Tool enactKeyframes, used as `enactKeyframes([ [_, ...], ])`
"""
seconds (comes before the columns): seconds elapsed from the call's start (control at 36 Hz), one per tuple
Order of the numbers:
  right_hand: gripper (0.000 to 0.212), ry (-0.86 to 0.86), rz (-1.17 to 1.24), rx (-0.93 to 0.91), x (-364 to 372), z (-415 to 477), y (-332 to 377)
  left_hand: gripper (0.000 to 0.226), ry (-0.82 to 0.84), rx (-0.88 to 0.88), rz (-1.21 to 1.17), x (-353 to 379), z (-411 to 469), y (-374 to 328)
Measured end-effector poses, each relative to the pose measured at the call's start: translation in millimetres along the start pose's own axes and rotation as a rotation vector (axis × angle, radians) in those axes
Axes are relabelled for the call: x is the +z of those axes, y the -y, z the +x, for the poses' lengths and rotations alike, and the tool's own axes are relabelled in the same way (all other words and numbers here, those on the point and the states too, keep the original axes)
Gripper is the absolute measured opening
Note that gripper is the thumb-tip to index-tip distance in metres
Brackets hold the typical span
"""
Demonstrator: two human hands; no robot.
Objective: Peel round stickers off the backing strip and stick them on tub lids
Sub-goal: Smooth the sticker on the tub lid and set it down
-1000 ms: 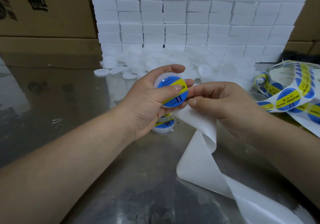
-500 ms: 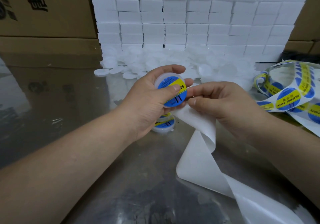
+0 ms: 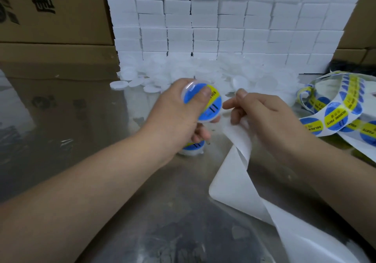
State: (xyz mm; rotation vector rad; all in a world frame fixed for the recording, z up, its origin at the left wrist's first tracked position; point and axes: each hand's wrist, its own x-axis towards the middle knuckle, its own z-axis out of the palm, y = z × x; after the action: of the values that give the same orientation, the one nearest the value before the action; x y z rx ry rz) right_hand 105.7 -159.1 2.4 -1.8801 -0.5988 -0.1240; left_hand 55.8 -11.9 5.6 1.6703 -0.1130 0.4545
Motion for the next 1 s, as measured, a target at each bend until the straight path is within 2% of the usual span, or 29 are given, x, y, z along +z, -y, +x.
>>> enactKeyframes([
  [0.06,0.055,0.033,0.001,-0.066,-1,-5,3,0.007,0.003,0.019,0.068,3,-2,0],
  [0.14,0.035,0.066,-0.030,-0.151,2,-9,7,0.009,0.003,0.016,0.079,5,-4,0],
  [0.22,0.025,0.068,-0.082,-0.156,4,-8,4,0.016,0.028,0.003,0.113,6,-5,1],
  [0.36,0.034,0.064,-0.035,-0.111,4,-7,3,0.018,0.062,0.032,0.187,4,-5,1],
  [0.42,0.029,0.047,-0.014,-0.100,5,-6,4,0.019,0.061,0.060,0.245,4,-5,3],
  [0.53,0.025,0.018,-0.018,-0.102,6,-6,3,0.031,-0.027,0.160,0.410,-1,-3,6],
  [0.61,0.037,-0.067,-0.018,-0.089,2,-4,1,0.036,-0.185,0.196,0.542,-10,3,7],
  [0.69,0.034,-0.200,0.046,-0.041,-4,1,1,0.036,-0.282,0.100,0.531,-20,13,10],
  [0.78,0.021,-0.249,0.060,-0.013,-5,5,1,0.040,-0.213,-0.060,0.672,-23,20,16],
  [0.86,0.032,-0.243,0.059,-0.036,-3,5,-1,0.035,-0.075,-0.199,0.829,-21,21,20],
  [0.92,0.035,-0.233,0.074,-0.056,-3,5,-1,0.022,-0.031,-0.225,0.932,-20,22,24],
  [1.0,0.042,-0.225,0.053,-0.091,-3,4,-1,0.042,-0.072,-0.243,0.836,-21,20,25],
])
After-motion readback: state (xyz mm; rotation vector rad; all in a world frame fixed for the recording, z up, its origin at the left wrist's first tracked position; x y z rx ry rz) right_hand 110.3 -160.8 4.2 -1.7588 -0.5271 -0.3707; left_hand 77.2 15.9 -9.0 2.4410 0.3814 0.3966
